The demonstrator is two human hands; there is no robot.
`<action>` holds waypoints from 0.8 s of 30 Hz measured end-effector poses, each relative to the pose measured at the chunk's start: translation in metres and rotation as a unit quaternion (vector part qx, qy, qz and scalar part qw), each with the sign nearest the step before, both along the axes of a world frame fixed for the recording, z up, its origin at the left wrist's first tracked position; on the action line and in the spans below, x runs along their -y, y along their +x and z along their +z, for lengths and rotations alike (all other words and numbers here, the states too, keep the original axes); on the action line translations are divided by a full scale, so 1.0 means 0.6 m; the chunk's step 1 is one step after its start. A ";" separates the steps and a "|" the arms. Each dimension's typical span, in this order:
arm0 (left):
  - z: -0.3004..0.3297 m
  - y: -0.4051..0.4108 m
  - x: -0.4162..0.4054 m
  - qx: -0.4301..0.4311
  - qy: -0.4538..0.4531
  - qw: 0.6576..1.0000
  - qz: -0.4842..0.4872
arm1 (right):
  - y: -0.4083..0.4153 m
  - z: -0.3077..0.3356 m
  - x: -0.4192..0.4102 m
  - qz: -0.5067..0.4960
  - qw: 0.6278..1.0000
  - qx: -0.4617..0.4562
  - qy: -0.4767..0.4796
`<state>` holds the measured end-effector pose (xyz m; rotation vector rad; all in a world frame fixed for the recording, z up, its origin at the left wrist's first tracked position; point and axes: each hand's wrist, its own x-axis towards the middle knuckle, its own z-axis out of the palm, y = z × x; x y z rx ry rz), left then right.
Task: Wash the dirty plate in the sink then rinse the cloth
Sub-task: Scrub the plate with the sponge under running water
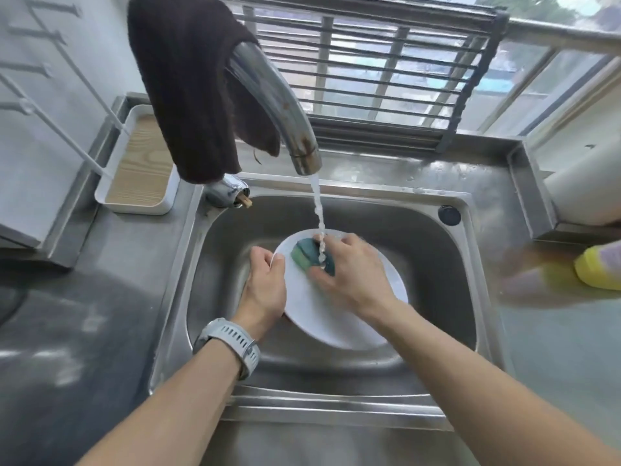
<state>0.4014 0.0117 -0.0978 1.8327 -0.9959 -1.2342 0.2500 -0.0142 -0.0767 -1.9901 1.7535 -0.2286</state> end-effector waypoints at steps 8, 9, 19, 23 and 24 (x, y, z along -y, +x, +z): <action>0.006 -0.007 0.003 0.033 0.009 0.999 -0.031 | -0.046 0.039 -0.125 0.003 0.998 0.023 0.052; 0.004 -0.006 -0.001 0.020 0.010 0.999 -0.029 | -0.035 0.038 -0.115 0.010 0.998 0.032 0.046; 0.017 -0.022 -0.005 -0.012 -0.027 0.999 -0.031 | -0.013 -0.016 0.007 -0.081 0.996 0.026 0.000; 0.008 -0.011 -0.001 -0.047 -0.019 0.999 0.013 | 0.019 0.016 -0.049 -0.011 0.998 0.060 -0.005; 0.005 -0.008 -0.002 -0.050 -0.021 0.998 0.023 | 0.015 0.026 -0.069 0.005 0.998 0.058 -0.005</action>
